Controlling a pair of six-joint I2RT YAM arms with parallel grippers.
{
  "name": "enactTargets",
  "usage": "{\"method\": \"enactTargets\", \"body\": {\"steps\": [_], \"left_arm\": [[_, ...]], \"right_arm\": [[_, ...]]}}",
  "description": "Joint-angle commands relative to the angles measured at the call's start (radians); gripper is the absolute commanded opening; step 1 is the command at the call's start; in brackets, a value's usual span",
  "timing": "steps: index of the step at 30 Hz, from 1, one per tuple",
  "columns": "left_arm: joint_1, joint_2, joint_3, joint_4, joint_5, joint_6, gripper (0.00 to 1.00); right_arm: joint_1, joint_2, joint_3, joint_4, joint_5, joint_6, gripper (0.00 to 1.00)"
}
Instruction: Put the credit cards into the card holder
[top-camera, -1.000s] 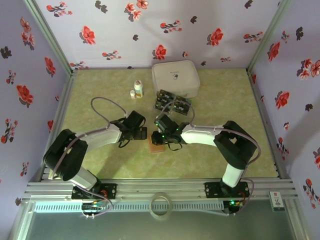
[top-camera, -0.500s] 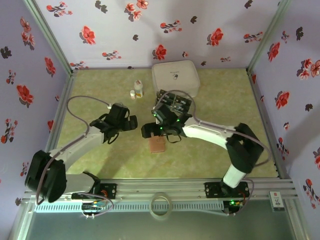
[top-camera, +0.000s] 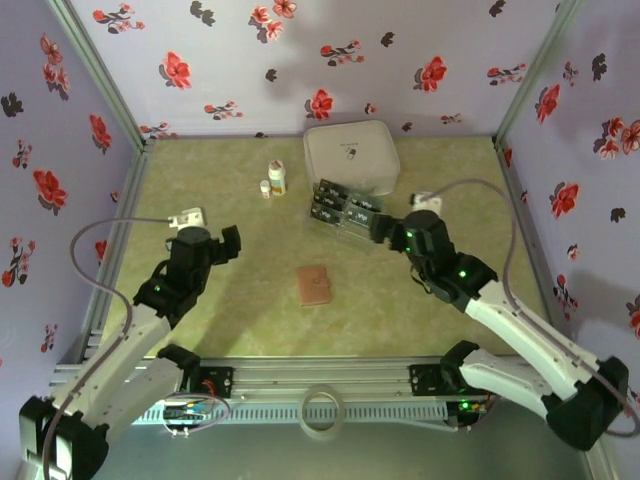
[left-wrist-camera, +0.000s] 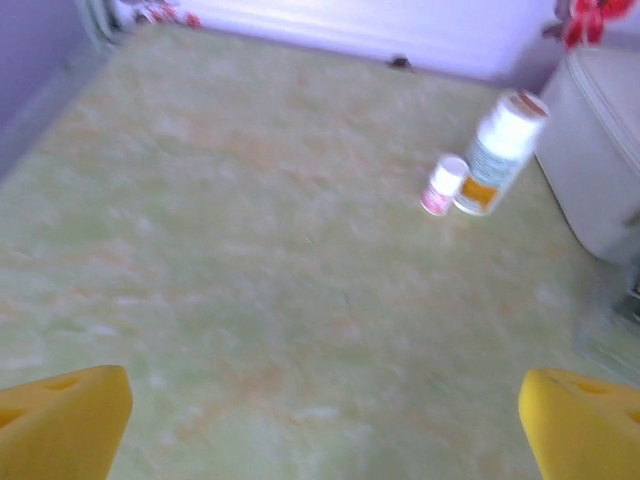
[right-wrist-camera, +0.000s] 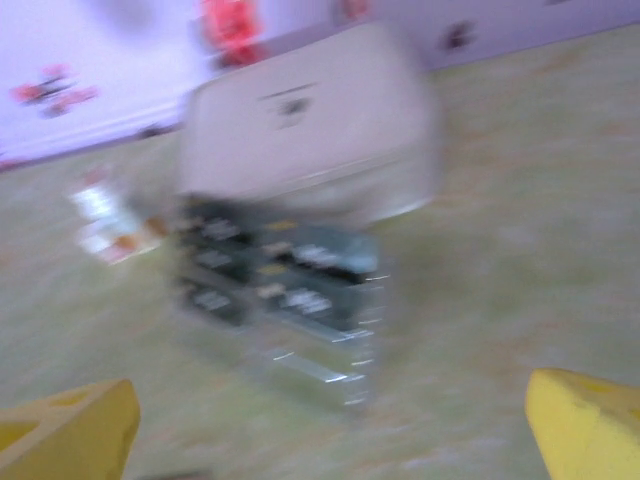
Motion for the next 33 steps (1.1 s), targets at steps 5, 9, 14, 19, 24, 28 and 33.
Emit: {"method": "enactTargets", "body": {"steps": [5,9,14,19,24,28,33], "left_arm": [[0.158,0.03,-0.064,0.276,-0.108,0.297,1.0],[0.231,0.142,-0.103,0.418,-0.071,0.401,1.0],[0.265,0.305,-0.207,0.706,-0.035,0.445,1.0],[0.306,0.475,-0.303,0.982,0.001,0.453,1.0],[0.372,0.54,-0.229,0.943,0.102,0.441,1.0],[0.426,0.604,-0.117,0.78,0.288,0.441,1.0],[0.436,0.669,-0.151,0.944,0.547,0.464,1.0]], "right_arm": [[-0.255,-0.004,-0.174,0.287,0.239,-0.162,0.99],[-0.374,0.121,-0.198,0.375,0.31,-0.232,0.99],[-0.448,0.237,-0.294,0.562,0.29,-0.3,0.99],[-0.49,0.33,-0.424,0.896,0.121,-0.366,0.99],[-0.517,0.476,-0.44,1.124,-0.041,-0.429,0.99],[-0.534,0.701,-0.499,1.497,-0.073,-0.451,0.99],[-0.58,0.659,-0.419,1.271,-0.219,-0.424,0.99]]}}
